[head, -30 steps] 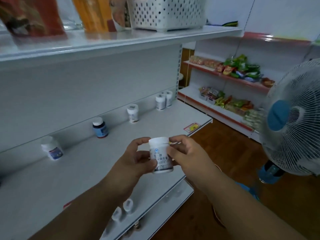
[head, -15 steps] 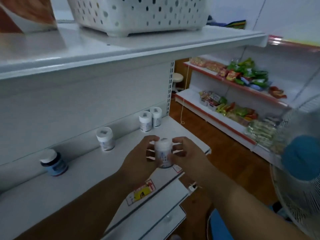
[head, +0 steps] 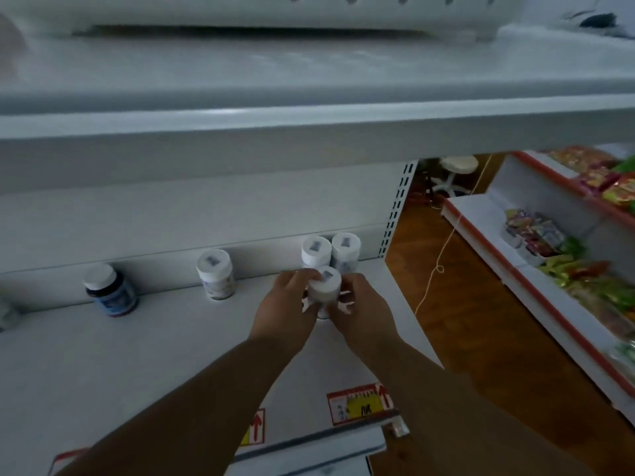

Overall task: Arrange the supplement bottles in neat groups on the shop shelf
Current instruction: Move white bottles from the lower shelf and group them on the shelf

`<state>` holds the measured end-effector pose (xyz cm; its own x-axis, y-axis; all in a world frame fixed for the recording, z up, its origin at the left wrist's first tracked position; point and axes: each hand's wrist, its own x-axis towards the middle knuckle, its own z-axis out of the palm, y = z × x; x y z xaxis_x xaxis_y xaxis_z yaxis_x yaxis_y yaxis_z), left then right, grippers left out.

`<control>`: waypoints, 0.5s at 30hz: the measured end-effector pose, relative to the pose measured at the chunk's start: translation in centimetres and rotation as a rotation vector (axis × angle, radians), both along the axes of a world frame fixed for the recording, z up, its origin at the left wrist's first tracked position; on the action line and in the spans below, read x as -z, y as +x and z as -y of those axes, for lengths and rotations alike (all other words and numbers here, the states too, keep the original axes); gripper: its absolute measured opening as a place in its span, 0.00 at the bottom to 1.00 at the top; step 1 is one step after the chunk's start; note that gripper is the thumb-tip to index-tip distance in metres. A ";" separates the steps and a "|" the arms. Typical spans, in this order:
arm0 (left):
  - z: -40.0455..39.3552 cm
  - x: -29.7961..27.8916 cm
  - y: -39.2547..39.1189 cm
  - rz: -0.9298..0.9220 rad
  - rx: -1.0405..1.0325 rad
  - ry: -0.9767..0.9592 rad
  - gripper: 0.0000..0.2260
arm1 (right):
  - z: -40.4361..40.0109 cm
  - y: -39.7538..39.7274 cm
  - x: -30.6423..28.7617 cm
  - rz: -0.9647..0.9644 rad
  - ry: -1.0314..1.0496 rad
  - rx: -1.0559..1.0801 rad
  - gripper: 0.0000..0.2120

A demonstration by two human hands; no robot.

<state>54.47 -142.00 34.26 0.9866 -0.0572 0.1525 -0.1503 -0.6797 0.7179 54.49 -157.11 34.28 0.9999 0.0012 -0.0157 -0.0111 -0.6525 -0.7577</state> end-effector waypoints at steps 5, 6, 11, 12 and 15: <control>0.0 -0.3 1.5 0.017 -0.028 0.052 0.19 | -0.6 1.4 0.6 0.027 0.044 0.015 0.07; 0.1 -0.4 1.6 0.015 -0.028 0.063 0.19 | -0.7 1.4 0.5 0.037 0.043 0.018 0.07; -0.1 -0.3 1.0 -0.013 -0.036 0.111 0.24 | -0.5 0.8 0.8 0.017 0.017 0.036 0.09; 0.0 -0.4 0.8 -0.017 -0.040 0.123 0.27 | -0.4 0.5 0.9 0.001 0.002 0.040 0.11; -0.3 -1.2 -0.1 -0.011 -0.046 0.108 0.31 | -0.4 -1.0 0.5 0.037 -0.045 0.067 0.20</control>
<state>54.34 -141.68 35.45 0.9902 -0.0271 0.1371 -0.1096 -0.7593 0.6415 53.50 -156.71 33.80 0.9976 -0.0653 0.0223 -0.0285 -0.6844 -0.7285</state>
